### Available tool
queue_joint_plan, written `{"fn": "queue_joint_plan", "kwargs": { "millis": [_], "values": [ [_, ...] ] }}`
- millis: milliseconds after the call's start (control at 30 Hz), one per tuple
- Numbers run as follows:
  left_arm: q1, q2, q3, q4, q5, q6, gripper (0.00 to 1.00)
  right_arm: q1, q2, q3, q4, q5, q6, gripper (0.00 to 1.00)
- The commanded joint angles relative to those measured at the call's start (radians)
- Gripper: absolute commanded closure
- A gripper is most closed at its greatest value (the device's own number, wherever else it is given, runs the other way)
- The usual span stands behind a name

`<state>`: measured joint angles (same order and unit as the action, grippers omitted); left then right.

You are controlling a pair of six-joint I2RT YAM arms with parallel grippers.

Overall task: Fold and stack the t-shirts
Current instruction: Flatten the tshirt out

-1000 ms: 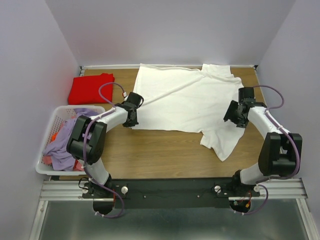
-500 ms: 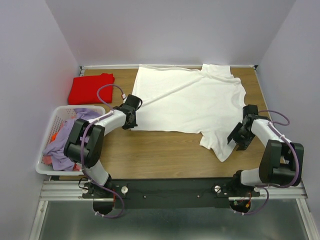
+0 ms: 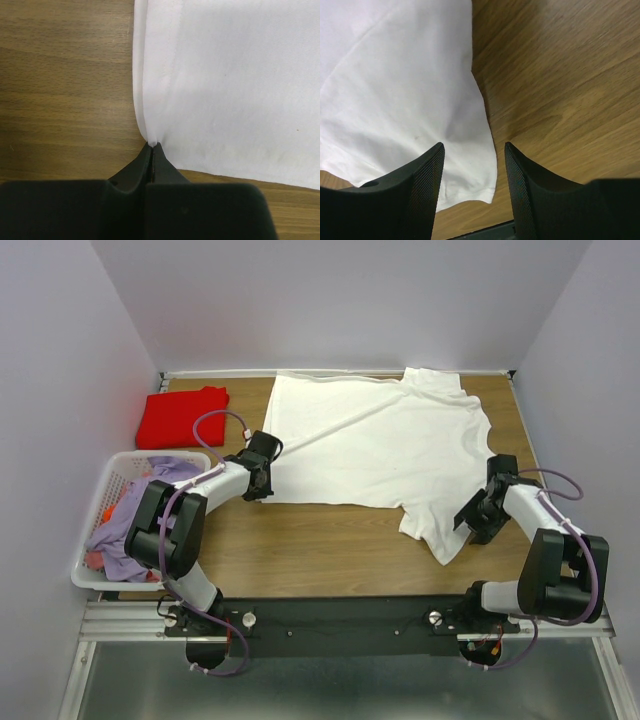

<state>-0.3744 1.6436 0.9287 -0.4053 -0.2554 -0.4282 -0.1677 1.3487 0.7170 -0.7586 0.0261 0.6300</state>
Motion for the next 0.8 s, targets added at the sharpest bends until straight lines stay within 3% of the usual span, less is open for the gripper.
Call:
{"fn": "queue_joint_plan", "kwargs": {
  "millis": [0, 200, 367, 767],
  "values": [
    [0.003, -0.028, -0.008, -0.007, 0.010, 0.022, 1.00, -0.007, -0.020, -0.037, -0.004, -0.020, 0.053, 0.42],
    [0.005, -0.028, -0.004, -0.009, 0.008, 0.026, 1.00, -0.007, 0.021, -0.088, 0.039, -0.063, 0.074, 0.43],
    [0.003, -0.028, 0.001, -0.010, 0.013, 0.031, 1.00, -0.007, 0.058, -0.094, 0.065, -0.055, 0.079, 0.52],
    [0.005, -0.038, -0.016, 0.005, 0.021, 0.022, 1.00, -0.009, 0.145, -0.093, 0.093, -0.046, 0.074, 0.89]
  ]
}}
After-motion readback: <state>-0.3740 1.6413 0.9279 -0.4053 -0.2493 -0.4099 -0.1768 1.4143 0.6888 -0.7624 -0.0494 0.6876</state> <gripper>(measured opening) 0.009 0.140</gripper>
